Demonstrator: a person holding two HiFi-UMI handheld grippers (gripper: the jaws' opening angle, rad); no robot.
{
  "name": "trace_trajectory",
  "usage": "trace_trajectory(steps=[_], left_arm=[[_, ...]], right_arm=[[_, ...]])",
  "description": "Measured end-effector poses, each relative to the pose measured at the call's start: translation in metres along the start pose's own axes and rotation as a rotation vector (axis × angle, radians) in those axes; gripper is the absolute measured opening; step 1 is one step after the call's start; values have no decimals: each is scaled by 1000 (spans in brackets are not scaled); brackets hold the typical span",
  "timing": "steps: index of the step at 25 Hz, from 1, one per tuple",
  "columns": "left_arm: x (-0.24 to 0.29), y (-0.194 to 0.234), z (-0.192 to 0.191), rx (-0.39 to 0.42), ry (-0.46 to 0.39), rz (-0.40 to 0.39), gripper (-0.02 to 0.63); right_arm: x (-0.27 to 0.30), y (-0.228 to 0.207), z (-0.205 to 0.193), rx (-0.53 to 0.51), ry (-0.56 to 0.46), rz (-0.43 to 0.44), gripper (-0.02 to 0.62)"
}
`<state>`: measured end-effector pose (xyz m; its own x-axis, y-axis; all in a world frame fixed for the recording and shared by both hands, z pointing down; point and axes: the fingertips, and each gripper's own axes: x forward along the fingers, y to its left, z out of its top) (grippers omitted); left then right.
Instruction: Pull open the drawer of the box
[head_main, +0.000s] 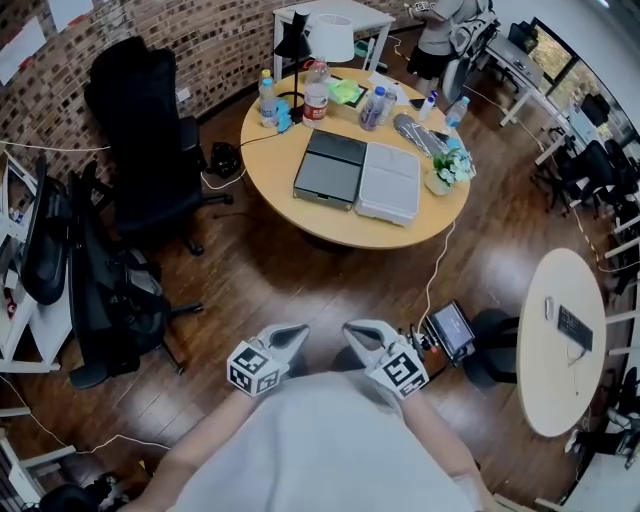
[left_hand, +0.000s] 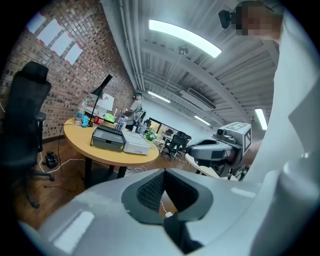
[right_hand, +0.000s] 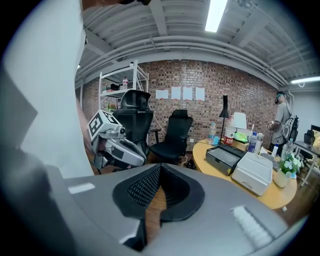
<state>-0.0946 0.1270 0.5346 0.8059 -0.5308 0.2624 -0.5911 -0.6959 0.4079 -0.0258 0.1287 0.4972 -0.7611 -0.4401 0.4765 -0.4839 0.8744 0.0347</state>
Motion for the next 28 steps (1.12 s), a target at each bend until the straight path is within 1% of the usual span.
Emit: trace_trajectory(steps=[4, 7, 9, 11, 16, 20, 22, 24, 26, 28], left_arm=[[2, 12, -9, -24, 40, 30, 6], [3, 25, -13, -13, 65, 60, 5], [4, 33, -10, 2, 74, 75, 5], [6, 41, -4, 17, 83, 88, 5], [15, 69, 22, 70, 103, 114, 5], [29, 97, 40, 77, 105, 162, 5], [39, 106, 51, 85, 108, 185, 5], [52, 116, 62, 102, 114, 204, 6], [65, 124, 69, 110, 127, 199, 6], [81, 125, 72, 89, 142, 148, 5]], right_arm=[[10, -7, 1, 4, 4, 11, 3], [20, -14, -1, 2, 8, 25, 3], [28, -22, 1, 15, -12, 30, 3], [38, -32, 4, 27, -24, 32, 3], [60, -62, 3, 3, 6, 27, 3], [75, -83, 9, -3, -12, 24, 3], [78, -96, 8, -14, 1, 12, 3], [82, -111, 11, -24, -17, -5, 3], [85, -124, 13, -39, -24, -15, 3], [86, -136, 14, -52, -24, -16, 3]])
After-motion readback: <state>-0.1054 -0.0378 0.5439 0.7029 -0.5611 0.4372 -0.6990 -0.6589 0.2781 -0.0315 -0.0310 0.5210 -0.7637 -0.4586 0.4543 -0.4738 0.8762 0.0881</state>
